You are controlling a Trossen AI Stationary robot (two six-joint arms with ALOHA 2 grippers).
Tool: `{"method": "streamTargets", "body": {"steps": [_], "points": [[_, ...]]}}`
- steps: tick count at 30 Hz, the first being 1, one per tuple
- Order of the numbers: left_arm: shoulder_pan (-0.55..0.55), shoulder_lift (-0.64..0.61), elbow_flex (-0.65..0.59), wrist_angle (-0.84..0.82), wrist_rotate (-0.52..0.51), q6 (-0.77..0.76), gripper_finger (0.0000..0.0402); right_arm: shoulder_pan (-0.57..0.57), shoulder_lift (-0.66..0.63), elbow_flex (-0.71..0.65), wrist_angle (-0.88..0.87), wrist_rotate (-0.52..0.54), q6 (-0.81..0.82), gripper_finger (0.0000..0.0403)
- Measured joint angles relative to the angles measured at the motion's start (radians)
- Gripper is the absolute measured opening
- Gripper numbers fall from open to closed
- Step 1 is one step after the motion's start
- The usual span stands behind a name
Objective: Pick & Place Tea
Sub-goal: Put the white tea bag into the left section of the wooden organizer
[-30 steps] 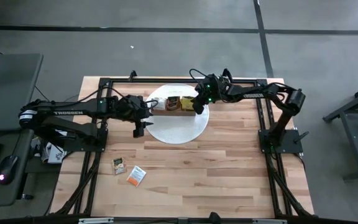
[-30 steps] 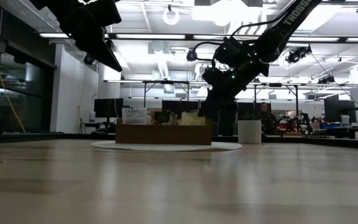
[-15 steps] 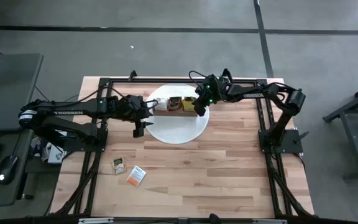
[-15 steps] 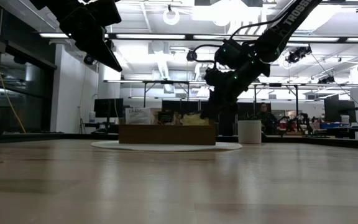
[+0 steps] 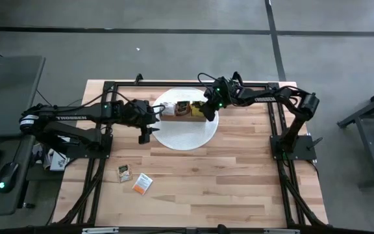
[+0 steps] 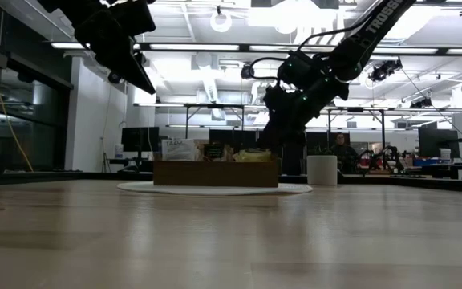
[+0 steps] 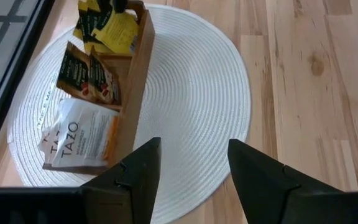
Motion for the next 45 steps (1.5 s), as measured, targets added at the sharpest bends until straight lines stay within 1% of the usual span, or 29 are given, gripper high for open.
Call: {"method": "streamTargets", "body": {"steps": [4, 9, 16, 21, 25, 28, 32, 35, 38, 40, 42, 45], "points": [[0.000, 0.000, 0.000, -0.036, 0.000, 0.000, 0.0183, 0.000, -0.004, 0.000, -0.001, -0.028, 0.003, 0.0154], [0.000, 0.000, 0.000, -0.080, 0.000, 0.000, 0.0183, 0.000, -0.054, 0.000, -0.002, -0.009, -0.017, 0.0181], [0.000, 0.000, 0.000, -0.104, 0.000, 0.000, 0.0183, 0.000, -0.188, 0.000, -0.008, 0.092, -0.061, 0.0184], [0.000, 0.000, 0.000, -0.116, 0.002, -0.003, 0.0183, 0.001, -0.290, 0.000, -0.030, 0.112, -0.056, 0.0185], [0.000, 0.000, 0.000, -0.121, 0.046, -0.007, 0.0183, 0.008, -0.372, 0.000, -0.098, 0.110, -0.013, 0.0183], [-0.001, 0.000, 0.000, -0.125, 0.077, -0.017, 0.0183, 0.014, -0.437, 0.000, -0.172, 0.082, 0.025, 0.0180], [-0.001, 0.000, -0.005, -0.112, 0.087, -0.030, 0.0183, 0.014, -0.530, 0.000, -0.281, -0.026, 0.031, 0.0175], [-0.001, -0.026, -0.037, -0.116, 0.112, -0.041, 0.0183, 0.015, -0.606, -0.008, -0.346, -0.060, 0.026, 0.0170], [-0.002, -0.059, -0.093, -0.071, 0.141, -0.075, 0.0183, 0.015, -0.701, -0.066, -0.337, -0.062, 0.032, 0.0164], [-0.016, -0.077, -0.135, -0.051, 0.148, -0.100, 0.0183, 0.015, -0.767, -0.127, -0.302, -0.062, 0.066, 0.0160], [-0.037, -0.101, -0.164, -0.001, 0.149, -0.122, 0.0183, 0.015, -0.840, -0.207, -0.240, -0.062, 0.114, 0.0157], [-0.069, -0.130, -0.191, 0.045, 0.147, -0.150, 0.0183, 0.015, -0.946, -0.339, -0.086, -0.062, 0.213, 0.0154]]}}
